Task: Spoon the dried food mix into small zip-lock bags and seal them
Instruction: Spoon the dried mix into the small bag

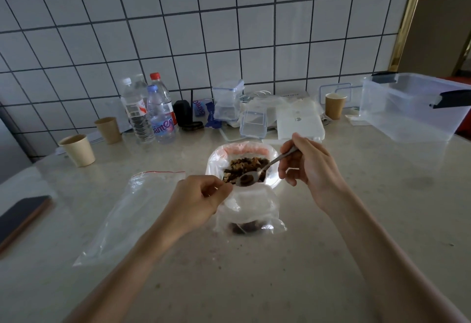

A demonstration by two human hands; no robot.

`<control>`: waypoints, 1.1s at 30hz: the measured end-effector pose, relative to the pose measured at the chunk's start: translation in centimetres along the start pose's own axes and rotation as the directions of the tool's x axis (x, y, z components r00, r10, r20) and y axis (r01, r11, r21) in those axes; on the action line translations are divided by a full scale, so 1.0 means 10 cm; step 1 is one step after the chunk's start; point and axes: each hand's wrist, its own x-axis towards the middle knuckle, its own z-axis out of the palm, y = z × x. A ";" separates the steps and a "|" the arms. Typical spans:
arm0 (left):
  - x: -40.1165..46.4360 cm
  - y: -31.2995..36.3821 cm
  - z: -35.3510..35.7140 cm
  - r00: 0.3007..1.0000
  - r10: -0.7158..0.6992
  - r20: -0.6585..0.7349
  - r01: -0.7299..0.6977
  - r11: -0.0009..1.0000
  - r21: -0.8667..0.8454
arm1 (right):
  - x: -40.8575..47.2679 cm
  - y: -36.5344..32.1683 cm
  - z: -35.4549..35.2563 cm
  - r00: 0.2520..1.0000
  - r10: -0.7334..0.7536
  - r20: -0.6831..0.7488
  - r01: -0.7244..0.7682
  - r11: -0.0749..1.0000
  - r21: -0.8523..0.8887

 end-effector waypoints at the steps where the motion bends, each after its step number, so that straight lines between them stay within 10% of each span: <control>1: -0.01 0.01 -0.01 1.000 0.007 -0.006 -0.007 1.000 -0.013 | -0.02 -0.02 0.01 0.998 -0.039 0.046 0.040 0.999 -0.023; 9: -0.06 0.01 -0.01 0.997 0.032 -0.075 -0.027 0.998 0.064 | -0.09 -0.10 0.02 0.929 -0.274 0.248 0.328 0.920 -0.213; 21: 0.16 -0.10 -0.10 0.983 -0.027 -0.181 0.029 1.000 0.006 | 0.05 0.06 -0.06 0.984 0.056 -0.171 -0.041 0.995 0.090; 24: 0.37 -0.14 -0.09 0.940 -0.158 -0.303 0.156 0.987 -0.030 | 0.08 0.12 -0.04 0.976 0.088 -0.197 -0.085 0.996 0.023; 33: 0.58 -0.12 0.14 0.951 -0.294 -0.099 0.279 0.950 -0.143 | 0.09 0.24 0.02 0.992 0.023 -0.124 -0.059 0.955 -0.292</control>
